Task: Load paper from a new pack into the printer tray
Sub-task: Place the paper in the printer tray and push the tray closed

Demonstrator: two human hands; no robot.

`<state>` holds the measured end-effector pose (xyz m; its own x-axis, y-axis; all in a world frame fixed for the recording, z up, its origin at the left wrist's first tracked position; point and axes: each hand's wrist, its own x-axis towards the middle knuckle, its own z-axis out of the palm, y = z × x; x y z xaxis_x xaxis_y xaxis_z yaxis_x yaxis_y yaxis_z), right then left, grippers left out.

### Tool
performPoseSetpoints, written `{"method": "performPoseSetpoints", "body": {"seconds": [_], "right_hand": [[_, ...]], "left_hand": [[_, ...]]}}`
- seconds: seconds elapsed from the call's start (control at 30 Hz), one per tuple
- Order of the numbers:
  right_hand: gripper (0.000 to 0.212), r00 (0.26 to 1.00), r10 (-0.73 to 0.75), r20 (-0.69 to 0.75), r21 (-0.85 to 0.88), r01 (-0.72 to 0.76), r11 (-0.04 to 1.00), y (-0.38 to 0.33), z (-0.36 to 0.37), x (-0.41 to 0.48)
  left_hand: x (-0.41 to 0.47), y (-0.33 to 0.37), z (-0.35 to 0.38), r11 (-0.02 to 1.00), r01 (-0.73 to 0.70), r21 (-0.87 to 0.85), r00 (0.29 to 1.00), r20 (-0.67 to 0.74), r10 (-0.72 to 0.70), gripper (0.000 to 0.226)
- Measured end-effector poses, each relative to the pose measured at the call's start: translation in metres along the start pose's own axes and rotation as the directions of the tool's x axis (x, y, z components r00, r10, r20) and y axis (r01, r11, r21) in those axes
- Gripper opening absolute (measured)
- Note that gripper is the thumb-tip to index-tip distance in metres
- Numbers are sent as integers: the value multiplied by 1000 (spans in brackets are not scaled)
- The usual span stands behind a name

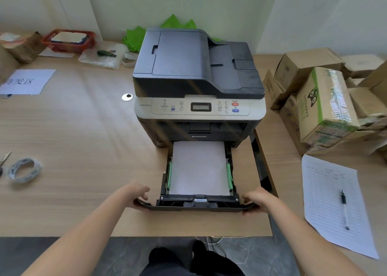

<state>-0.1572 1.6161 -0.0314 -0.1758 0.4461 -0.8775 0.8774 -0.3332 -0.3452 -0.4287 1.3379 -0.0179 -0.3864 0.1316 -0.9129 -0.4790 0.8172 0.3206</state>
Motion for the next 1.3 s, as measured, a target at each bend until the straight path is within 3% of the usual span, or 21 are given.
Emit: {"method": "performPoseSetpoints", "body": {"seconds": [0.1, 0.2, 0.3, 0.4, 0.47, 0.53, 0.6, 0.67, 0.8, 0.9, 1.03, 1.3], "right_hand": [[40, 992, -55, -115, 28, 58, 998, -5, -1, 11], [67, 961, -130, -243, 80, 154, 985, -20, 4, 6], [80, 927, -215, -307, 109, 259, 960, -28, 13, -5], [103, 886, -397, -239, 1, 409, 912, -22, 18, -6], [91, 866, -435, -248, -117, 419, 901, -17, 20, 4], [57, 837, -456, -301, -226, 402, 887, -18, 21, 10], [39, 815, -474, -334, -289, 390, 874, -21, 21, 18], [41, 780, -495, -383, -335, 382, 861, -25, 21, 18], [52, 689, -563, -457, -416, 393, 820, -40, 18, 22], [57, 708, -537, -459, -466, 323, 824, -60, 13, 27], [42, 775, -507, -377, -558, 247, 792, -92, 7, 36], [43, 783, -478, -399, -409, 315, 857, -116, 8, 56]], "left_hand": [[1, 4, 5, 968, -131, -212, 988, -110, 109, 45], [4, 4, 6, 915, -310, -260, 928, -291, 232, 72], [6, -8, 12, 881, -452, -140, 871, -282, 402, 82], [4, -8, 21, 836, -541, 93, 796, -264, 545, 60], [15, -4, 26, 828, -536, 165, 775, -295, 559, 50], [20, 4, 28, 837, -465, 287, 767, -341, 543, 38], [21, 10, 30, 793, -316, 521, 738, -390, 550, 47], [21, 15, 31, 721, -235, 652, 681, -419, 601, 56], [27, 30, 31, 720, -250, 647, 638, -450, 625, 51], [35, 43, 33, 718, -280, 637, 637, -437, 636, 43], [40, 67, 38, 739, -368, 565, 616, -447, 649, 41], [47, 101, 39, 794, -384, 470, 646, -478, 595, 25]]}}
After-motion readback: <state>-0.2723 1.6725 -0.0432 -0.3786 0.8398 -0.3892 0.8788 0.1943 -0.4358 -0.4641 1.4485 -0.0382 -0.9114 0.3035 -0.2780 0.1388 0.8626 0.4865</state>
